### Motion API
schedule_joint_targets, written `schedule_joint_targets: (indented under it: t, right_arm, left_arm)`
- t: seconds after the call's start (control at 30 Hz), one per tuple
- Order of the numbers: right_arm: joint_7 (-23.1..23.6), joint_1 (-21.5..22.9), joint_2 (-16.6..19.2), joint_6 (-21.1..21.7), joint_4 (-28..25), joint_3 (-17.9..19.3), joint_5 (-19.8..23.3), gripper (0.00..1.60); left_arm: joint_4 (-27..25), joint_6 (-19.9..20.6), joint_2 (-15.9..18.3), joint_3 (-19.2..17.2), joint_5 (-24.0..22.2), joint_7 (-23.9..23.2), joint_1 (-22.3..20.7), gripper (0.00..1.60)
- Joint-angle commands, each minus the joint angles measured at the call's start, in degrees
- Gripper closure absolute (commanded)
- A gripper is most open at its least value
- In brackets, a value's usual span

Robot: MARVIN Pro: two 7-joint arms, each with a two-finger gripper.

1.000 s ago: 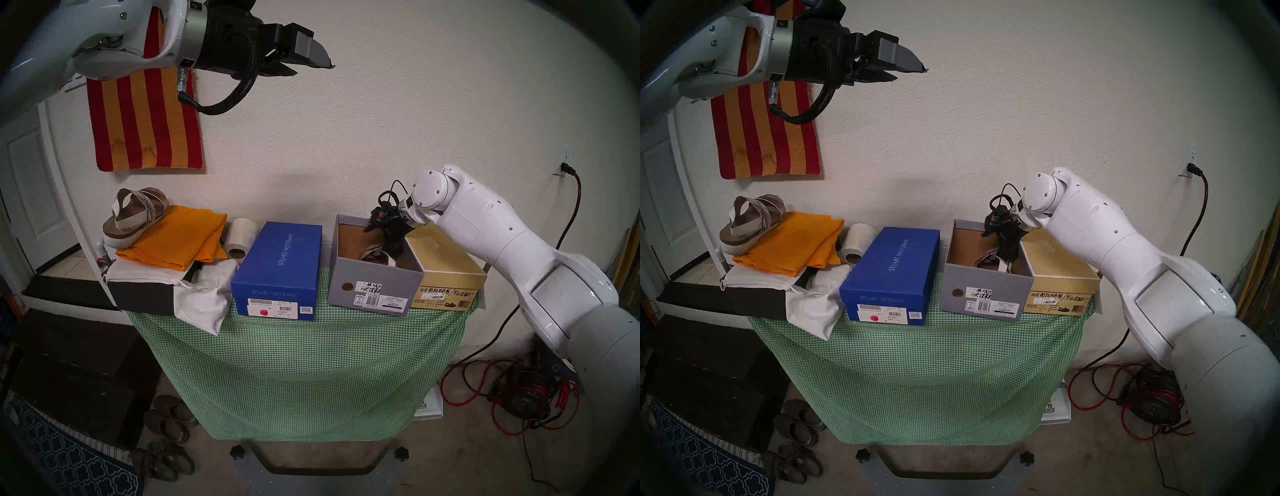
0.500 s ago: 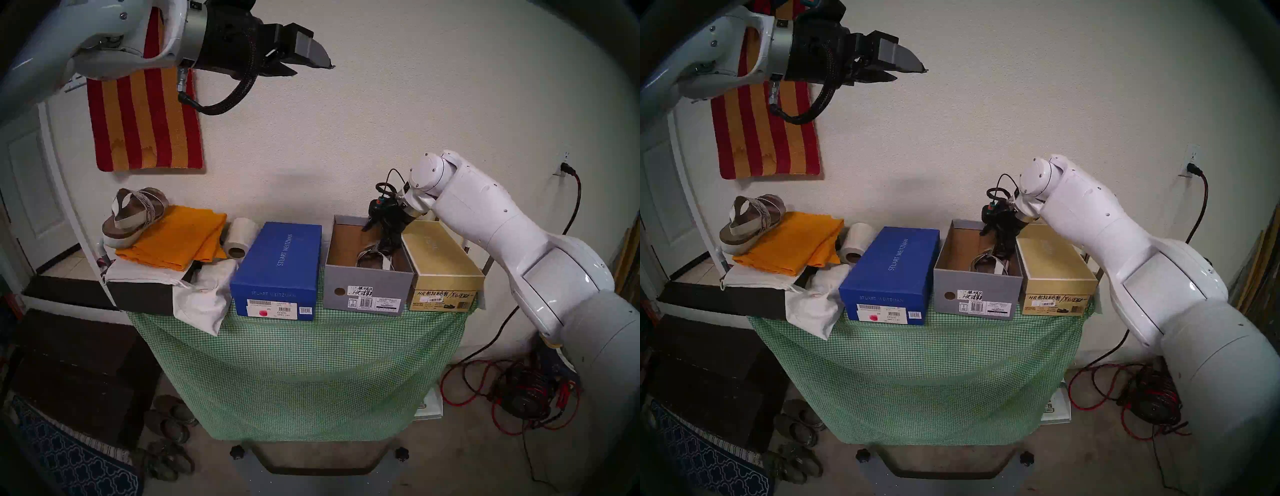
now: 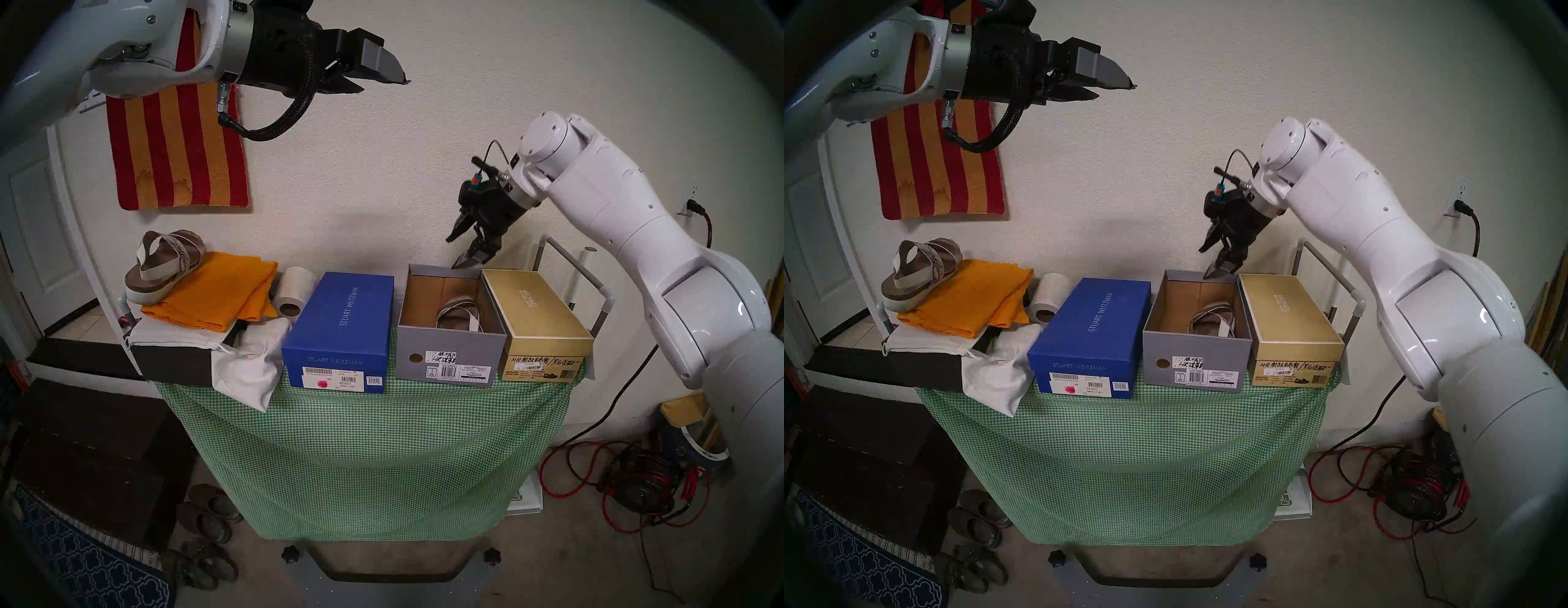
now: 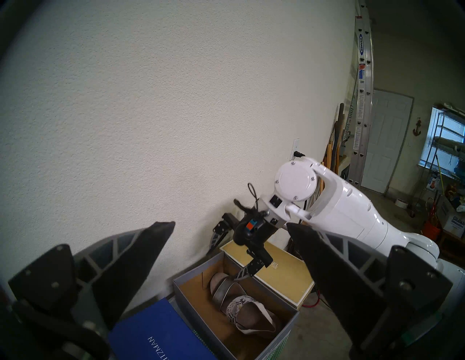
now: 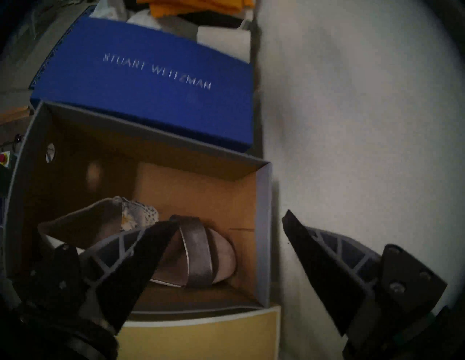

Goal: Put shoes into shoe box

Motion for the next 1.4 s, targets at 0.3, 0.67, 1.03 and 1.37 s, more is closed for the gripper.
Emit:
schedule_joint_targets:
  t: [0.3, 0.67, 1.03, 1.37]
  right_arm:
    - [-16.52, 0.42, 4.29, -5.09, -6.63, 16.56, 5.22, 0.00]
    - [-25.46, -7.19, 6.18, -7.48, -15.35, 25.60, 11.81, 0.00]
    - [-26.13, -15.22, 5.66, -8.16, -22.08, 28.61, 17.16, 0.00]
    - [-27.69, -22.80, 5.85, -9.04, -29.21, 32.54, 21.72, 0.00]
  left_arm:
    - [0.01, 0.01, 0.00, 0.15, 0.01, 0.02, 0.02, 0.00]
    - [0.00, -0.03, -0.01, 0.21, -0.04, 0.02, -0.03, 0.00]
    - [0.61, 3.84, -1.97, -2.05, 2.02, 1.33, -5.07, 0.00]
    - [1.18, 12.19, 2.33, 2.16, 6.34, 4.16, -7.31, 0.00]
